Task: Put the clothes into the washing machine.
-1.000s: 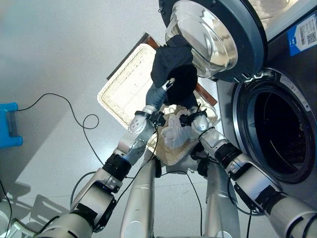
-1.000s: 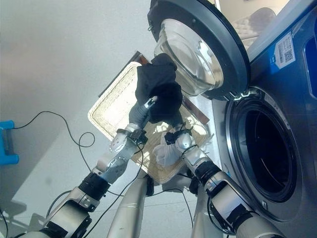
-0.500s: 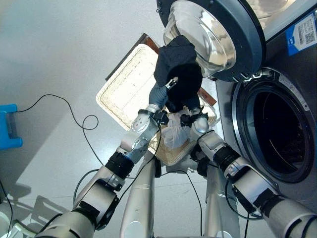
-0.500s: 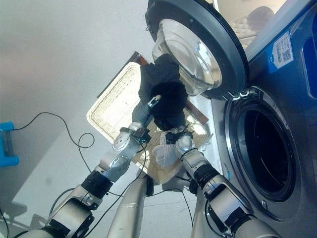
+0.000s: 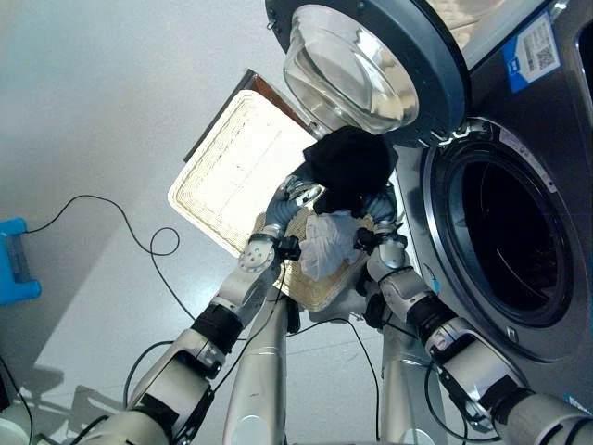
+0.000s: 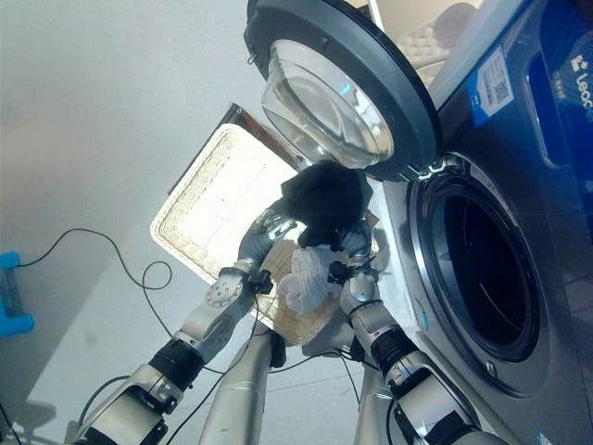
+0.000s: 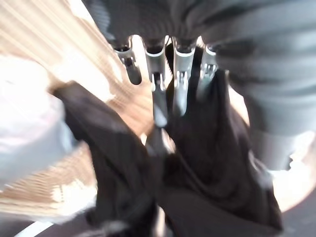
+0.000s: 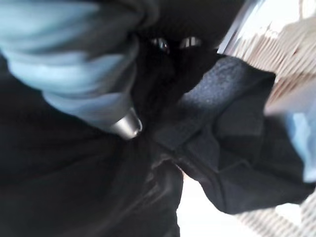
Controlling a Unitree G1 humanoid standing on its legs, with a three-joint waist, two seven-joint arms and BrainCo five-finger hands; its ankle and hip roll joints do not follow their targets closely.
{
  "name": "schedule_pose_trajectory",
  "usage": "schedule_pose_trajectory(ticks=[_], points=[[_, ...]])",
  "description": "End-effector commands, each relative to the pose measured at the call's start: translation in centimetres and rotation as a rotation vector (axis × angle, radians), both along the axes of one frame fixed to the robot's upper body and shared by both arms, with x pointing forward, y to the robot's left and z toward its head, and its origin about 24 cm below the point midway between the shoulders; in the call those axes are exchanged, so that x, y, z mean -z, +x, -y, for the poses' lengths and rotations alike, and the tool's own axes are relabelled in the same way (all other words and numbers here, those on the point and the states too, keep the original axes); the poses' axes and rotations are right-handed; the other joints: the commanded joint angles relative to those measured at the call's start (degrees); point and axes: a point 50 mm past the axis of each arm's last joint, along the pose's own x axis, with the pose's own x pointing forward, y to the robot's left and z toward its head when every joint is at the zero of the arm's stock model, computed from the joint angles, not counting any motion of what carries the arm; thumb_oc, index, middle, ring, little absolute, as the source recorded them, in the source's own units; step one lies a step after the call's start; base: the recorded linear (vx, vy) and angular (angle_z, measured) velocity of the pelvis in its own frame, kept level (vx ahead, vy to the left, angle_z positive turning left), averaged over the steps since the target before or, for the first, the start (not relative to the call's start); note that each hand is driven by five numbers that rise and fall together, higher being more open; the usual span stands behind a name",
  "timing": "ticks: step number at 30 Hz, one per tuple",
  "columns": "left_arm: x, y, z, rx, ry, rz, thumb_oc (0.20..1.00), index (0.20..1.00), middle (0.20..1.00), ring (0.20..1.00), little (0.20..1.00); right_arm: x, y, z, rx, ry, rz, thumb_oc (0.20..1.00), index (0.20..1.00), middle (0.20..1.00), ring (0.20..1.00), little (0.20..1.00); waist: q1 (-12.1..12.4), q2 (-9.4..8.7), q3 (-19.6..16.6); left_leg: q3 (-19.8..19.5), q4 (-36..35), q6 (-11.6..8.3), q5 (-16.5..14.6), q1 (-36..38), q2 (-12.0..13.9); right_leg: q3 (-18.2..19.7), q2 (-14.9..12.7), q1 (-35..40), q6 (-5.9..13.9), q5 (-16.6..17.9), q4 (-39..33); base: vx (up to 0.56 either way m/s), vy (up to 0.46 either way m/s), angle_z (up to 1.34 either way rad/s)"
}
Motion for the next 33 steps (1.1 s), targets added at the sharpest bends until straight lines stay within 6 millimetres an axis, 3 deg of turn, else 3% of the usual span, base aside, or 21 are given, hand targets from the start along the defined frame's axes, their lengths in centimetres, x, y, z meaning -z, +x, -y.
schedule_pose_trajectory(ticks=[1, 4, 9, 10, 15, 19, 23, 33], points=[[-1.2, -0.3, 0.9, -0.002, 0.003, 0.1, 1.0, 1.0, 1.0, 1.0, 1.0, -3.0, -0.5, -0.7, 0.005, 0.061, 0.178, 0.2, 0.2, 0.2, 0.2, 0.2, -0.37, 2.48, -1.38, 4.25, 3.1, -1.21, -7.68, 1.45, -2.94, 0.9, 2.21, 1.74, 6.29, 3.41, -4.36, 0.0, 0.064, -0.23], [-0.1, -0.7, -0.2, -0.081, 0.037, 0.105, 1.0, 1.0, 1.0, 1.0, 1.0, -0.8, -1.5, 0.3, 0.051, 0.219, 0.103, 0.2, 0.2, 0.2, 0.2, 0.2, -1.47, 2.38, -1.38, 5.33, 2.68, -1.4, -7.63, 1.86, -2.5, 1.8, 2.73, 1.68, 6.22, 3.26, -4.68, 0.0, 0.093, -0.26], [0.6, -0.6, -1.0, -0.164, 0.047, 0.092, 1.0, 1.0, 1.0, 1.0, 1.0, 1.0, -1.8, 1.6, 0.116, 0.382, 0.025, 0.2, 0.2, 0.2, 0.2, 0.2, -2.36, 2.56, -1.38, 6.32, 2.39, -1.64, -7.7, 2.58, -2.29, 2.42, 3.29, 2.03, 6.05, 2.96, -5.12, -0.01, 0.085, -0.21], [1.0, -0.5, -1.4, -0.206, 0.052, 0.078, 1.0, 1.0, 1.0, 1.0, 1.0, 2.1, -1.7, 2.7, 0.165, 0.489, -0.014, 0.2, 0.2, 0.2, 0.2, 0.2, -2.57, 2.91, -1.38, 6.71, 2.46, -1.71, -7.76, 2.94, -2.23, 2.73, 3.42, 2.15, 5.93, 2.67, -4.87, 0.0, 0.101, -0.28], [1.9, -0.1, -2.2, -0.288, 0.028, 0.028, 1.0, 1.0, 1.0, 1.0, 1.0, 3.7, -1.5, 5.3, 0.317, 0.628, -0.048, 0.2, 0.2, 0.2, 0.2, 0.2, -2.86, 3.73, -1.38, 7.46, 2.78, -1.92, -7.88, 3.85, -2.19, 3.07, 3.48, 2.92, 5.7, 2.18, -4.66, 0.0, 0.068, -0.11], [2.2, 0.2, -2.6, -0.313, 0.022, 0.004, 1.0, 1.0, 1.0, 1.0, 1.0, 3.9, -1.4, 8.3, 0.458, 0.728, -0.029, 0.2, 0.2, 0.2, 0.2, 0.2, -2.78, 4.48, -1.38, 7.73, 3.23, -2.04, -8.18, 4.39, -2.29, 3.18, 3.41, 3.24, 5.67, 1.7, -4.04, 0.01, 0.039, -0.05], [2.3, 0.5, -2.7, -0.308, 0.026, -0.016, 1.0, 1.0, 1.0, 1.0, 1.0, 2.7, -1.3, 12.6, 0.641, 0.812, 0.053, 0.2, 0.2, 0.2, 0.2, 0.2, -2.38, 5.17, -1.38, 7.54, 3.62, -2.06, -8.5, 4.55, -2.6, 2.87, 3.08, 3.43, 5.89, 1.39, -3.37, 0.0, 0.0, 0.0], [0.9, 1.1, -3.0, -0.272, 0.069, 0.009, 1.0, 1.0, 1.0, 1.0, 1.0, -2.5, -0.7, 18.4, 0.805, 0.967, 0.259, 0.2, 0.2, 0.2, 0.2, 0.2, -0.19, 5.0, -1.38, 5.93, 5.37, -1.65, -9.26, 2.09, -2.97, 1.04, 1.97, 1.81, 6.3, 1.46, -1.33, -0.01, -0.047, 0.05]])
